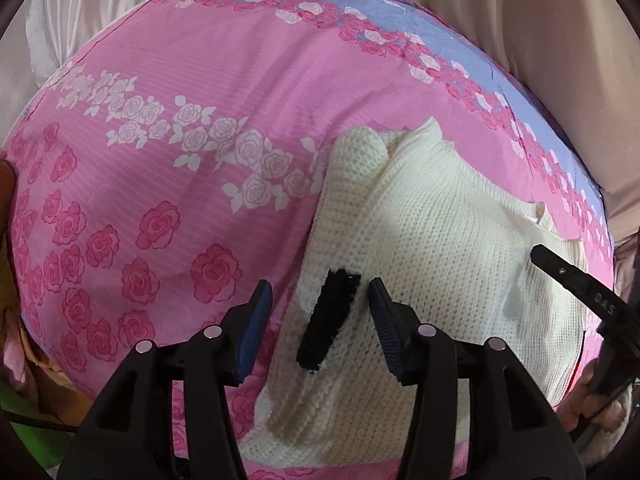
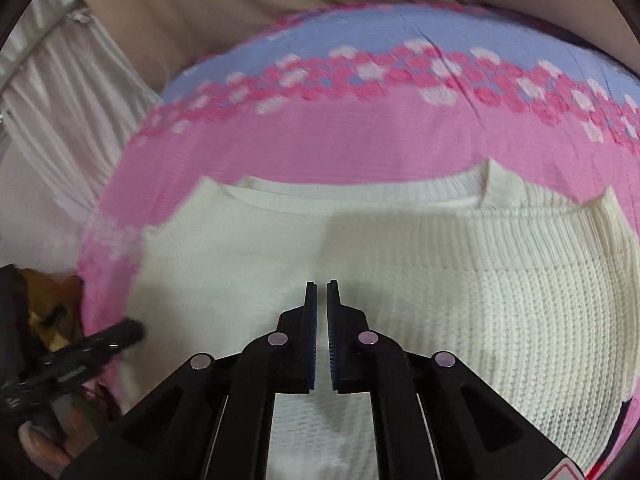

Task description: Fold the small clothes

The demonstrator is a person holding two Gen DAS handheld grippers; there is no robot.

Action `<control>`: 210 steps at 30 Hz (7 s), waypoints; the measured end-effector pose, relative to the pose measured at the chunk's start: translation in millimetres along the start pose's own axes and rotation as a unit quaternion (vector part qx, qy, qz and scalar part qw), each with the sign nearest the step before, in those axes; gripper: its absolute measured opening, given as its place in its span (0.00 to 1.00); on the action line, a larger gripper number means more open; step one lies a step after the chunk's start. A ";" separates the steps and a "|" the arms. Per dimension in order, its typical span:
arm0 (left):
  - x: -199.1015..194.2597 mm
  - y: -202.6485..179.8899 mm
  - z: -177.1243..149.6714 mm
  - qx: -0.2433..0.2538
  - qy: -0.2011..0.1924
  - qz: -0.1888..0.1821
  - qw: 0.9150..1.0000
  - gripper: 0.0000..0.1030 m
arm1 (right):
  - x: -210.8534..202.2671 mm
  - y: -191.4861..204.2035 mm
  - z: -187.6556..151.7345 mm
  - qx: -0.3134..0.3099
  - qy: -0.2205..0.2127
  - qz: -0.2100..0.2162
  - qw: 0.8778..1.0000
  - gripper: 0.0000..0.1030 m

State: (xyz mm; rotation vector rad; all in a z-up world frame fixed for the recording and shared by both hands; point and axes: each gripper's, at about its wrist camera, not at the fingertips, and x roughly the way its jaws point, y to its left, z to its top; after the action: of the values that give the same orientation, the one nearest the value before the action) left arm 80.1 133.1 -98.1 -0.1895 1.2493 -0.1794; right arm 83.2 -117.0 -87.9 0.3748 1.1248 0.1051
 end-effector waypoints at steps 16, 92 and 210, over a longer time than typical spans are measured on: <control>23.4 25.9 -13.2 -0.105 0.037 -0.073 0.991 0.62 | -50.5 -11.2 -83.3 0.009 0.013 -0.035 0.999 0.09; -17.0 -146.4 -53.3 0.029 0.031 -0.111 0.993 0.65 | -187.8 -175.9 -134.7 0.172 -0.083 -0.008 0.982 0.49; -20.0 -148.8 -47.0 0.196 0.006 0.027 0.980 0.62 | -139.3 -114.6 -125.5 0.170 -0.066 0.007 0.983 0.38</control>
State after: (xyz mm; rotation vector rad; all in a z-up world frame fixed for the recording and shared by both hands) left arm 24.6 -8.6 -58.3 0.1860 1.2053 -0.3747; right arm -101.6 -231.2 -54.9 0.6852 1.0075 -0.1005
